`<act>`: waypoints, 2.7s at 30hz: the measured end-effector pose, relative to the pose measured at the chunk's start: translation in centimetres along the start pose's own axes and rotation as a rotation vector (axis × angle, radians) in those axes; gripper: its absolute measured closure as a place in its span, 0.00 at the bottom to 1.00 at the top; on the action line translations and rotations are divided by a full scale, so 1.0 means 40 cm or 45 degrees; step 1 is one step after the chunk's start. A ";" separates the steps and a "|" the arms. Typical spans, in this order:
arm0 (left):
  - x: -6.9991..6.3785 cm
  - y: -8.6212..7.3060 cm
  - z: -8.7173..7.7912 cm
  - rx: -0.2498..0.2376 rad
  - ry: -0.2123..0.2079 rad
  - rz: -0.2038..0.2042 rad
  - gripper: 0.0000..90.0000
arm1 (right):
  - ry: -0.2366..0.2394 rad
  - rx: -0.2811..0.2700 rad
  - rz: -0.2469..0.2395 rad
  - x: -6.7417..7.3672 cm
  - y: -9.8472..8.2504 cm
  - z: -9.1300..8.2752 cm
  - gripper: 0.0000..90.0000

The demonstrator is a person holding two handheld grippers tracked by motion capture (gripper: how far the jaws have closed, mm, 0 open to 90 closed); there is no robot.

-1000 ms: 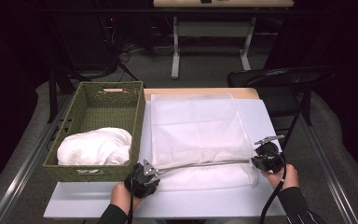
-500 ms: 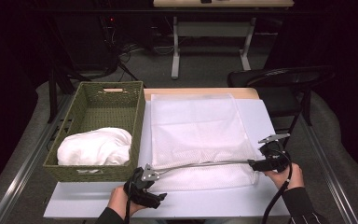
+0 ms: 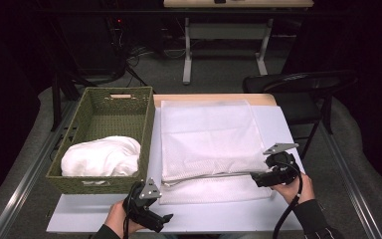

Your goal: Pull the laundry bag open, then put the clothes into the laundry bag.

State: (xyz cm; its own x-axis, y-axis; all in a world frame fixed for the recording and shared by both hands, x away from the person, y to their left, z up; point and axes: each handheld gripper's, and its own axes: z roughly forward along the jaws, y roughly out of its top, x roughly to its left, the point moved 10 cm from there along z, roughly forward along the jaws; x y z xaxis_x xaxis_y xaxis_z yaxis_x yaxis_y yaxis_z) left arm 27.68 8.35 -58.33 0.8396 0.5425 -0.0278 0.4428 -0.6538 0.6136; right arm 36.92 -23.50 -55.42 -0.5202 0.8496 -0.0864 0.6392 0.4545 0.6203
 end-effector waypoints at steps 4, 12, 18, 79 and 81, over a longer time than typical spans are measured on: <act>-0.006 -0.006 -0.016 -0.009 -0.006 0.020 0.01 | 0.026 -0.013 -0.028 0.025 0.018 0.001 0.02; -0.006 -0.030 -0.055 -0.027 0.027 0.025 0.00 | 0.043 -0.023 -0.107 0.064 0.045 0.015 0.00; -0.006 -0.038 -0.066 -0.071 0.041 0.005 0.00 | 0.053 -0.024 -0.147 0.084 0.062 0.030 0.00; 0.003 -0.048 -0.042 -0.066 -0.050 -0.014 0.00 | 0.188 0.242 -0.340 0.178 0.097 0.271 0.93; 0.002 -0.049 -0.045 -0.073 -0.052 -0.018 0.00 | 0.225 0.227 -0.308 0.176 0.096 0.265 0.80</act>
State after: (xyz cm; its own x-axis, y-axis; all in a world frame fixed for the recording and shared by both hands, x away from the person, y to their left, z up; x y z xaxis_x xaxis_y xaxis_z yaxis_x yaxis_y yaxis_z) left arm 26.33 10.62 -58.10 0.8460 0.5288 -0.0681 0.4369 -0.6144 0.6570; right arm 41.72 -12.93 -61.90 -0.7488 0.6592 -0.0680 0.5664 0.6899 0.4508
